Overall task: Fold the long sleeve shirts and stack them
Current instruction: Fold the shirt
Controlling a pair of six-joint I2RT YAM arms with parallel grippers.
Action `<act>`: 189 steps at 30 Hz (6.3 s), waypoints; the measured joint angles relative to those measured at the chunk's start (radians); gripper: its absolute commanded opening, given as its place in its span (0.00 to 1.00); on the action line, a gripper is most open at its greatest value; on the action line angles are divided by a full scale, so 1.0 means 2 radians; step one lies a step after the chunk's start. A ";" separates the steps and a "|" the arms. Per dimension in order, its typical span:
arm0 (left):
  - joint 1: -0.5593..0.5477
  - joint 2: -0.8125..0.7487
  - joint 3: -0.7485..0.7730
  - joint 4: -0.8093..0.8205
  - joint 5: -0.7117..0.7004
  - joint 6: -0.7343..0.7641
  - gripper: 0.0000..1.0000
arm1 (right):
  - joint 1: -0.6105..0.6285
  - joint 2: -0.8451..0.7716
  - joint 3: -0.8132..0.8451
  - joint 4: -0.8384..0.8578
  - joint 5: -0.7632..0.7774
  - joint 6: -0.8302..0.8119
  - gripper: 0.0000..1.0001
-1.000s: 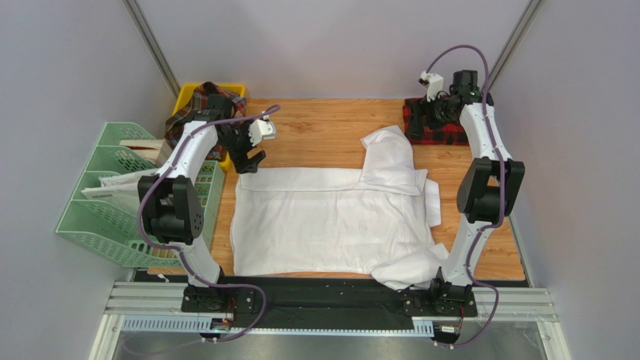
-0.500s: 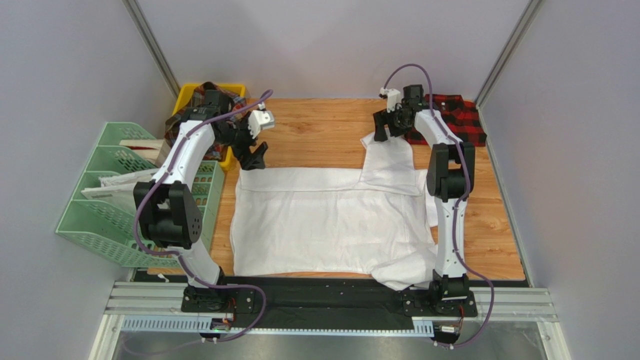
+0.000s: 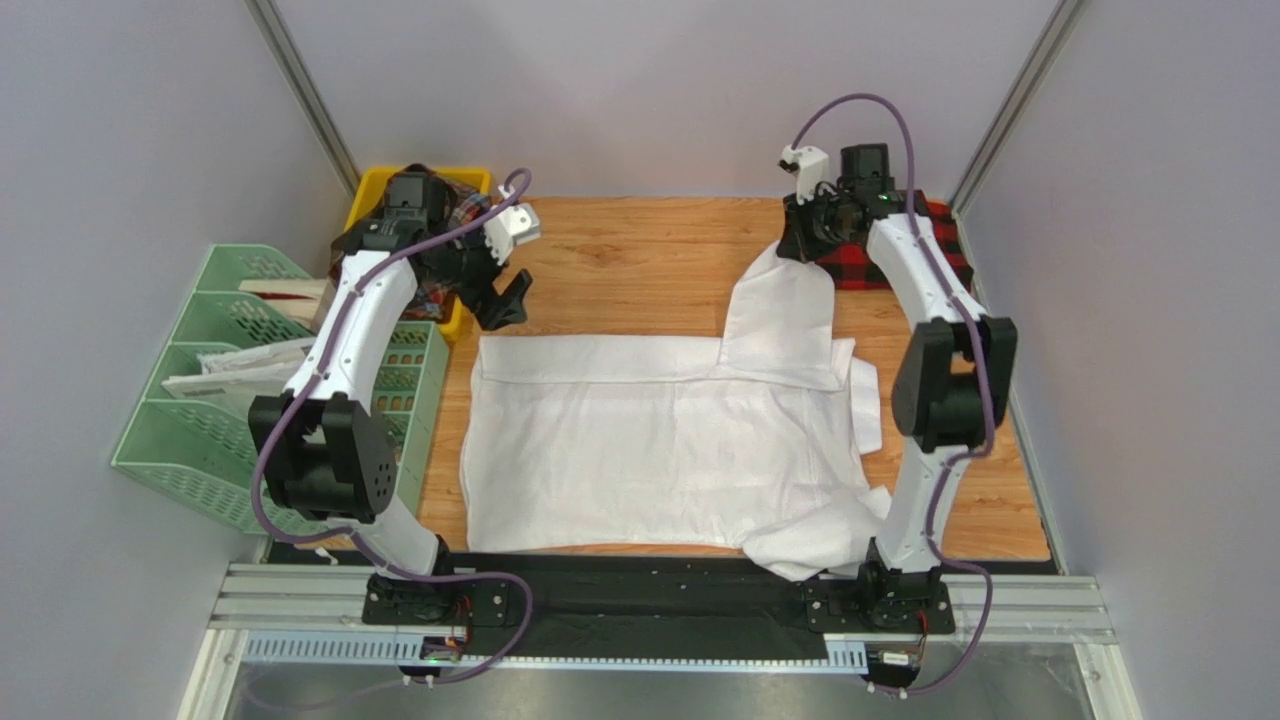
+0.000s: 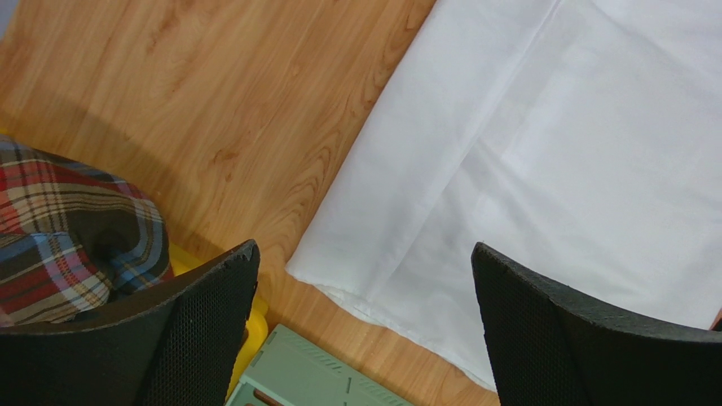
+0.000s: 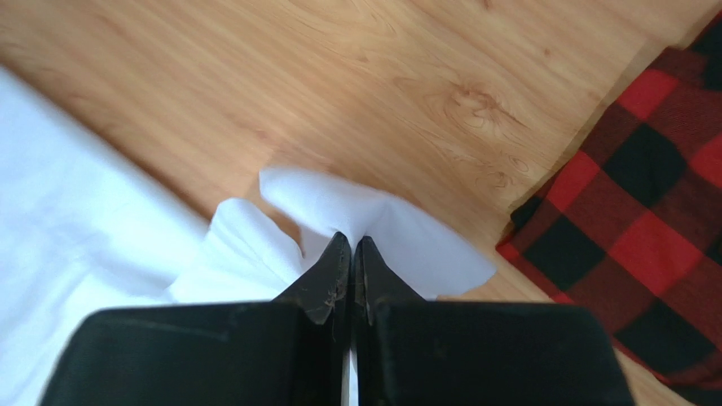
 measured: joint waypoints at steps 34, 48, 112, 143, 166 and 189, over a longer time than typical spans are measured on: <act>0.000 -0.181 -0.153 0.102 0.033 -0.145 0.99 | 0.050 -0.095 -0.202 -0.044 -0.025 -0.002 0.68; 0.001 -0.251 -0.173 0.210 -0.007 -0.260 0.99 | 0.050 -0.009 -0.160 -0.038 -0.004 0.042 0.45; -0.472 -0.183 -0.154 0.203 0.064 -0.198 0.00 | 0.204 -0.592 -0.372 -0.158 -0.132 -0.104 0.68; -0.420 -0.188 -0.156 0.206 -0.034 -0.294 0.00 | 0.001 -0.276 -0.288 -0.157 -0.125 -0.036 0.69; -0.019 -0.144 -0.387 0.398 -0.034 -0.416 0.00 | -0.002 -0.121 -0.267 -0.178 -0.091 -0.043 0.65; 0.014 -0.122 -0.360 0.329 -0.098 -0.455 0.00 | -0.018 -0.118 -0.211 -0.185 -0.054 -0.044 0.64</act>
